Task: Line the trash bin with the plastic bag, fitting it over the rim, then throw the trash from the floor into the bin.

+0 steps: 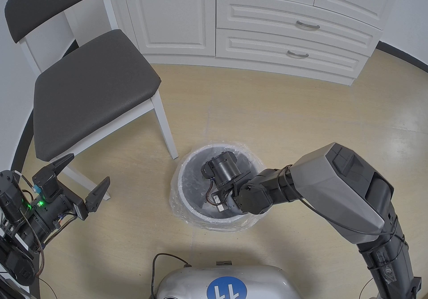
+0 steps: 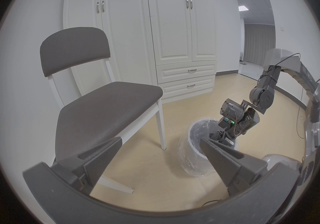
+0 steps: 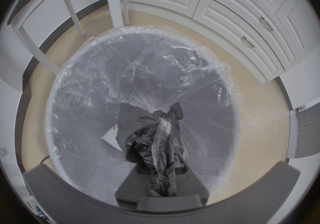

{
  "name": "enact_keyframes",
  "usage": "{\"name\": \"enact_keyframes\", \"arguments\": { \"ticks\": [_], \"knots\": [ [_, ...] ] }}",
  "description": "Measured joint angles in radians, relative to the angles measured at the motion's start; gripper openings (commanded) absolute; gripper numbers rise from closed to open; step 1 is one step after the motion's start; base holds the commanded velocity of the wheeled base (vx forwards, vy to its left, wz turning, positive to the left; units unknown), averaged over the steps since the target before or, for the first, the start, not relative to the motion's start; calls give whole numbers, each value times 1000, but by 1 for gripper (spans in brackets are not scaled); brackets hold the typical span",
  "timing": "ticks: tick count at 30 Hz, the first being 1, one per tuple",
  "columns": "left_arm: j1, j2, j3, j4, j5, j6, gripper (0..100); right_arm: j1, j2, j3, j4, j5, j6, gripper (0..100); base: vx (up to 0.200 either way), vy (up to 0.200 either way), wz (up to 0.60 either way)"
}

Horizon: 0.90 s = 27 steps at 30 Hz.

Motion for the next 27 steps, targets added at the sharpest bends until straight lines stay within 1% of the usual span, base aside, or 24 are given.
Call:
{"name": "enact_keyframes", "arguments": {
  "ticks": [9,13,21,27],
  "knots": [
    [0,-1,0,0,0,0,100,2,-21,-1,-3,-2,1,0,0,0,0],
    [0,-2,0,0,0,0,100,5,-53,-13,-7,-21,0,0,0,0,0],
    [0,-2,0,0,0,0,100,-10,-65,-104,-8,-34,1,0,0,0,0],
    [0,-2,0,2,0,0,100,-30,-15,-172,-8,-35,7,0,0,0,0]
  ]
}}
